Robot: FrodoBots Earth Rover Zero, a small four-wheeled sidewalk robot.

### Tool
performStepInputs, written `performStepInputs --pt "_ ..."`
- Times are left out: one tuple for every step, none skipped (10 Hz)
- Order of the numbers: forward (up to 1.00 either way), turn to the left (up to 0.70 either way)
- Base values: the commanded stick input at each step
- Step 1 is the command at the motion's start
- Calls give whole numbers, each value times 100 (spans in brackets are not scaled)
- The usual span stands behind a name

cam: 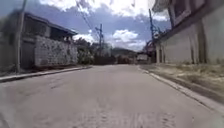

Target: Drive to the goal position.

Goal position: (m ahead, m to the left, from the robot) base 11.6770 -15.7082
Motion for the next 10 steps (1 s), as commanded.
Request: performStepInputs --pt "85 0" --pt "85 0" --pt "85 0" --pt "85 0" --pt "85 0" --pt "85 0" --pt "85 0" --pt "85 0" --pt "85 -18" --pt "85 -34"
